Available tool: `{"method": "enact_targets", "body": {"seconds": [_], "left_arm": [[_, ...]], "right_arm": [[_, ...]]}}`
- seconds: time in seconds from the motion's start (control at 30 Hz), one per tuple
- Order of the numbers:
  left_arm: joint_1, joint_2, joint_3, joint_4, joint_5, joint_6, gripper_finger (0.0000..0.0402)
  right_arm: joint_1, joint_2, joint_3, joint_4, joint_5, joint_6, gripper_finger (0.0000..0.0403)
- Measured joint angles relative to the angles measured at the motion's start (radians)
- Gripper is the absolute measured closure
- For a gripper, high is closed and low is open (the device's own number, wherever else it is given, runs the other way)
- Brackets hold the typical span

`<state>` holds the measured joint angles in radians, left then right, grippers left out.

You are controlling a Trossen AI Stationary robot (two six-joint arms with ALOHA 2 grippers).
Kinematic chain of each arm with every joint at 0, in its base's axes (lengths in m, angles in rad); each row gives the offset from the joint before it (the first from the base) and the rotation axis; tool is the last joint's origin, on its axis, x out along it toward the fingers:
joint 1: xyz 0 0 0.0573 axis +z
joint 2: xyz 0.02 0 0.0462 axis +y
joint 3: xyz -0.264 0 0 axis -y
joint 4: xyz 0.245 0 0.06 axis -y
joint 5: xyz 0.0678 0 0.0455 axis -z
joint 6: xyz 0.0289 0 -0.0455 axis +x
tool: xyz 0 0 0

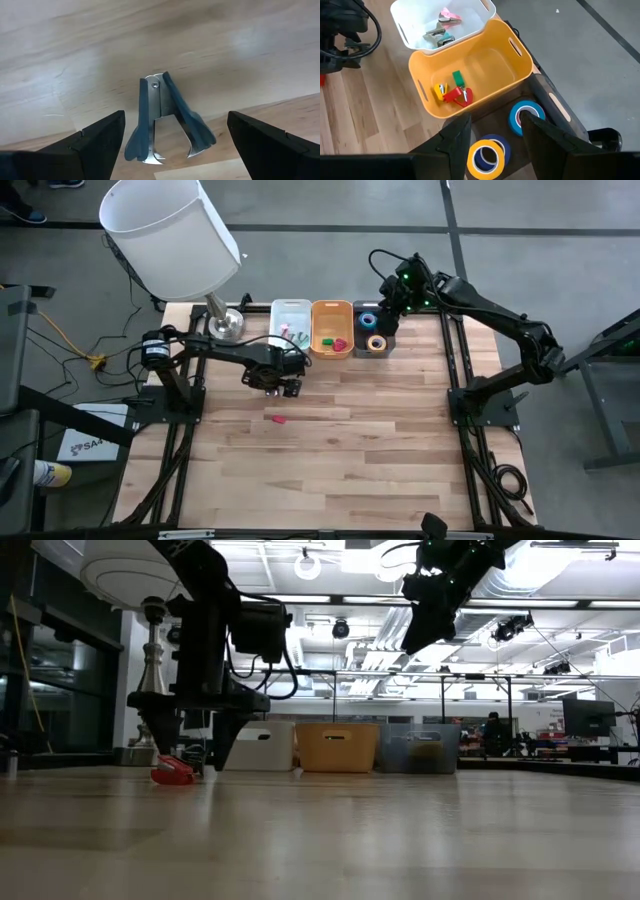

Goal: Pick and place Stapler, Stapler remover, tape
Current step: Put the dark blue staple remover into the white bin

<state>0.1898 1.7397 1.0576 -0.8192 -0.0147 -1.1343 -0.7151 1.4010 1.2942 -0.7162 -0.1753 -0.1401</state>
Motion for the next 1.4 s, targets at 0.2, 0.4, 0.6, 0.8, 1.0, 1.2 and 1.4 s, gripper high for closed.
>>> {"method": "enact_targets", "body": {"seconds": [0.2, 0.4, 0.6, 0.8, 1.0, 1.2, 1.4], "left_arm": [[0.000, 0.000, 0.000, -0.001, -0.021, -0.021, 0.0058], [0.000, 0.000, 0.000, -0.001, 0.007, -0.023, 0.0110], [0.000, 0.000, 0.000, -0.001, 0.036, -0.022, 0.0178], [0.000, 0.000, 0.000, -0.001, 0.053, -0.014, 0.0235], [0.000, -0.001, 0.000, 0.002, 0.062, 0.038, 0.0269], [0.000, -0.002, 0.000, 0.011, 0.061, 0.139, 0.0275], [0.000, -0.042, 0.043, 0.008, 0.014, 0.201, 0.0277]], "right_arm": [[0.000, 0.000, 0.000, 0.000, 0.000, -0.001, 0.0237], [0.000, 0.000, 0.000, -0.002, 0.000, -0.008, 0.0237], [0.000, 0.000, 0.000, -0.004, 0.000, -0.011, 0.0237], [0.000, 0.000, 0.000, -0.005, 0.000, -0.018, 0.0237], [0.000, 0.000, 0.000, -0.005, 0.000, -0.018, 0.0237], [0.000, 0.000, 0.000, -0.006, 0.000, -0.018, 0.0237], [0.000, 0.000, 0.000, -0.013, 0.000, -0.018, 0.0237]]}}
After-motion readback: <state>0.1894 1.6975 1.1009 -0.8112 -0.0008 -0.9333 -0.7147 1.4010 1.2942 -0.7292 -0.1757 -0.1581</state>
